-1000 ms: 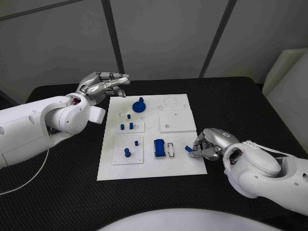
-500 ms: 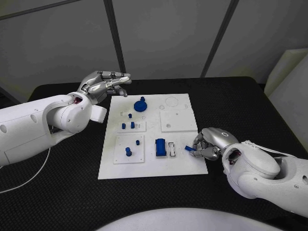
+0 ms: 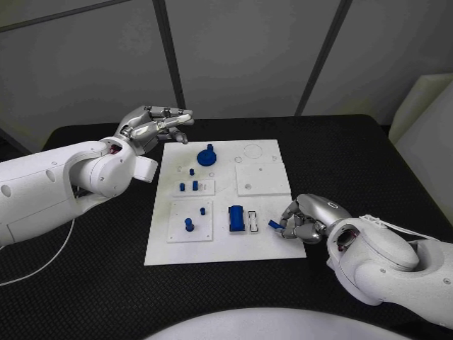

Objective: Assemble the parts on the task board

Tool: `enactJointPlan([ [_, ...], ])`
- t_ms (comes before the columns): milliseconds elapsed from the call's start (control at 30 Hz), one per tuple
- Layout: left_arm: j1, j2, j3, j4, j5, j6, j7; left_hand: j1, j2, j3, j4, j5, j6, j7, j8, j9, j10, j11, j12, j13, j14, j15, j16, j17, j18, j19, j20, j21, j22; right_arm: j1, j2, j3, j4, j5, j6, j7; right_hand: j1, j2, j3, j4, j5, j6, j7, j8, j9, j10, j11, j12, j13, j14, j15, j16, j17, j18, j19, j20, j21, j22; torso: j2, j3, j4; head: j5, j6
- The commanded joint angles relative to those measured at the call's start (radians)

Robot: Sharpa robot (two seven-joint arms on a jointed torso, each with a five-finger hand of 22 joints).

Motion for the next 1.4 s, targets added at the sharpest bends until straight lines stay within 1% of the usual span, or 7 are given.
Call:
enactJointPlan([
  [33,0.001,0.0,0.001,0.003,0.002,0.009,0.007,0.002,0.009,-0.007,-0.001,-0.003,-0.006,-0.001,-0.003,-0.001,-0.005,-0.002,-0.003,0.001,0.002,0.0,-0.006,0.001,-0.013,0.007,-0.003,-0.005,-0.001,0.002,0.006,0.0,0.005,0.098,-0.089,0.018,0.002,0.018,0.002,0.009,0.003,0.013,-0.002,0.004,0.003,0.019,-0.013,0.006,0.001,0.034,-0.009,0.004,0.003,-0.015,0.105,-0.006,0.003,0.263,0.0,-0.0005,-0.0004,0.001,0.0],
  [200,0.001,0.0,0.001,0.005,0.002,0.009,0.006,0.002,0.009,-0.007,-0.001,-0.003,-0.006,-0.001,-0.003,-0.001,-0.005,-0.002,-0.003,0.001,0.002,0.0,-0.006,0.001,-0.013,0.007,-0.003,-0.005,-0.001,0.002,0.028,0.001,-0.004,0.149,-0.102,0.028,-0.016,0.016,-0.003,0.022,0.003,0.015,-0.003,0.004,0.003,0.024,-0.014,0.014,0.007,0.035,-0.009,0.006,0.005,-0.015,0.105,-0.007,0.003,0.263,0.003,0.0,0.0013,0.004,0.004],
  [400,0.001,-0.001,0.001,0.006,0.002,0.008,0.006,0.002,0.009,-0.007,-0.001,-0.003,-0.006,-0.001,-0.003,-0.001,-0.005,-0.002,-0.003,0.001,0.002,0.0,-0.006,0.001,-0.013,0.007,-0.003,-0.005,-0.001,0.002,0.058,0.001,-0.027,0.178,-0.095,0.026,-0.034,0.013,-0.01,0.036,0.002,0.021,-0.005,0.005,0.003,0.034,-0.015,0.034,0.022,0.036,-0.01,0.01,0.012,-0.015,0.105,-0.008,0.003,0.263,0.002,0.0,-0.0008,0.007,0.004],
  [700,0.002,0.001,0.001,0.007,0.002,0.008,0.004,0.002,0.009,-0.007,-0.001,-0.003,-0.006,-0.001,-0.003,-0.001,-0.005,-0.002,-0.003,0.001,0.002,0.0,-0.006,0.001,-0.013,0.007,-0.003,-0.005,-0.001,0.003,0.103,0.002,-0.066,0.196,-0.077,0.03,-0.084,0.006,-0.031,0.082,-0.009,0.035,-0.007,0.007,0.005,0.049,-0.017,0.065,0.045,0.038,-0.012,0.015,0.021,-0.015,0.105,-0.009,0.003,0.263,0.003,-0.0003,0.0009,0.006,0.002],
  [800,0.002,0.0,0.001,0.007,0.002,0.008,0.003,0.002,0.011,-0.01,-0.001,-0.003,-0.006,-0.001,-0.003,-0.001,-0.005,-0.002,-0.002,0.001,0.002,0.0,-0.008,0.002,-0.013,0.007,-0.002,-0.007,-0.002,0.003,0.117,0.002,-0.073,0.197,-0.079,0.032,-0.096,0.004,-0.037,0.097,-0.011,0.038,-0.008,0.007,0.006,0.052,-0.018,0.072,0.051,0.038,-0.012,0.016,0.024,-0.015,0.105,-0.01,0.003,0.263,0.002,0.0004,-0.0006,0.01,0.001],
  [1067,0.002,0.001,0.001,0.006,0.002,0.008,0.002,0.002,0.011,-0.01,-0.001,-0.003,-0.006,-0.001,-0.003,-0.001,-0.005,-0.002,-0.002,0.001,0.002,0.0,-0.008,0.002,-0.013,0.007,-0.002,-0.007,-0.002,0.003,0.141,0.002,-0.08,0.197,-0.088,0.037,-0.114,0.003,-0.046,0.122,-0.011,0.045,-0.009,0.008,0.009,0.056,-0.019,0.08,0.058,0.039,-0.013,0.019,0.028,-0.015,0.105,-0.01,0.003,0.263,0.001,0.0012,-0.0018,0.013,0.0],
  [1400,0.002,0.002,0.001,0.006,0.002,0.009,0.001,0.002,0.011,-0.01,-0.001,-0.003,-0.006,-0.001,-0.003,-0.001,-0.005,-0.002,-0.002,0.001,0.002,0.0,-0.008,0.002,-0.013,0.007,-0.002,-0.007,-0.002,0.003,0.148,0.002,-0.083,0.186,-0.098,0.035,-0.12,0.002,-0.049,0.133,-0.012,0.048,-0.009,0.008,0.011,0.057,-0.019,0.082,0.06,0.039,-0.013,0.02,0.03,-0.015,0.105,-0.011,0.003,0.263,0.001,0.0011,-0.0018,0.017,0.001],
])
